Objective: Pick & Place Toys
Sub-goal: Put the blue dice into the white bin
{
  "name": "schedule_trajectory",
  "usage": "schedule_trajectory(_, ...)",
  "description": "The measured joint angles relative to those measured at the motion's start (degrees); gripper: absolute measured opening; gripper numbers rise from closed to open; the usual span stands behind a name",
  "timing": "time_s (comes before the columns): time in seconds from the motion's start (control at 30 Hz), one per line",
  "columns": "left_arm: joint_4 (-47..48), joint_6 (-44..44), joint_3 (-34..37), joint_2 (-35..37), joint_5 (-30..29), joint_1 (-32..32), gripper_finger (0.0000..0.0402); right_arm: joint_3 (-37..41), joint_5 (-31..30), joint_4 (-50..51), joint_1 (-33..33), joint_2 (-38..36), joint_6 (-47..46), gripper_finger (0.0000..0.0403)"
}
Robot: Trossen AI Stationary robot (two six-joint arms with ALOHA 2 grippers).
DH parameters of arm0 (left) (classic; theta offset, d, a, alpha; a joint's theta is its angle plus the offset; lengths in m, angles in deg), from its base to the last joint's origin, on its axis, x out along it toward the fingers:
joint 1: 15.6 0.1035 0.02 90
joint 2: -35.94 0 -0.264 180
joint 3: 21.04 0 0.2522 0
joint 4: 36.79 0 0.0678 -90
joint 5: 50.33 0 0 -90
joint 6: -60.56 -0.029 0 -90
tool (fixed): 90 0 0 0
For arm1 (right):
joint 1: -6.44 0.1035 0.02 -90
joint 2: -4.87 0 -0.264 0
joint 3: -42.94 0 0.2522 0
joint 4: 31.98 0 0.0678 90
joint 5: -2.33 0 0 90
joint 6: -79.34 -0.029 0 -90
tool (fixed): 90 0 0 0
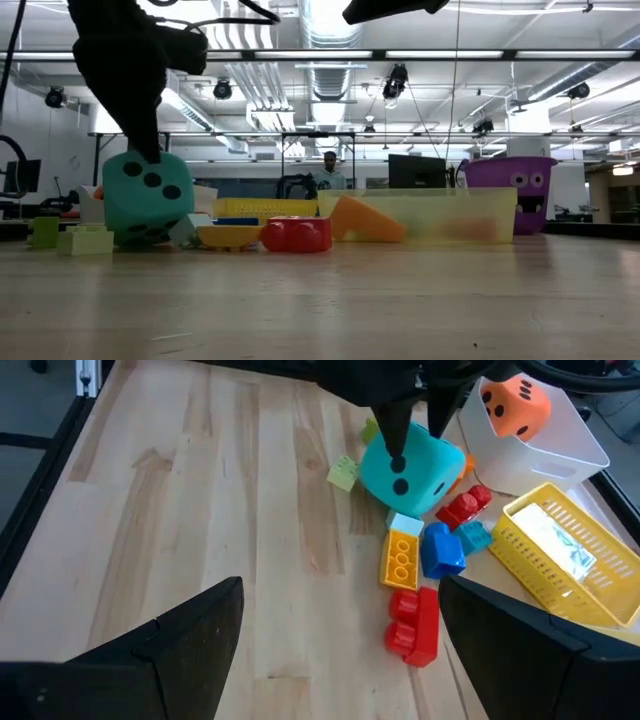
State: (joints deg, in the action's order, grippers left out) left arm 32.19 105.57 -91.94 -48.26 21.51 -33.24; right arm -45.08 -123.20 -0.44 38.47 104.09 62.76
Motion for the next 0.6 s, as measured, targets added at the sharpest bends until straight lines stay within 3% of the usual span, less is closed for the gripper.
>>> schedule_trajectory(0.43, 0.5, -5.9, -2.1, 0.0, 4.1, 0.1, 0.0256, 0.0, 0.0, -0.1, 0.1, 0.0, 0.0, 0.0331)
schedule_trajectory(0.6, 0.6, -8.7, -2.1, 0.0, 5.3, 0.2, 0.0316, 0.0, 0.0, -0.1, 0.1, 0.0, 0.0, 0.0331)
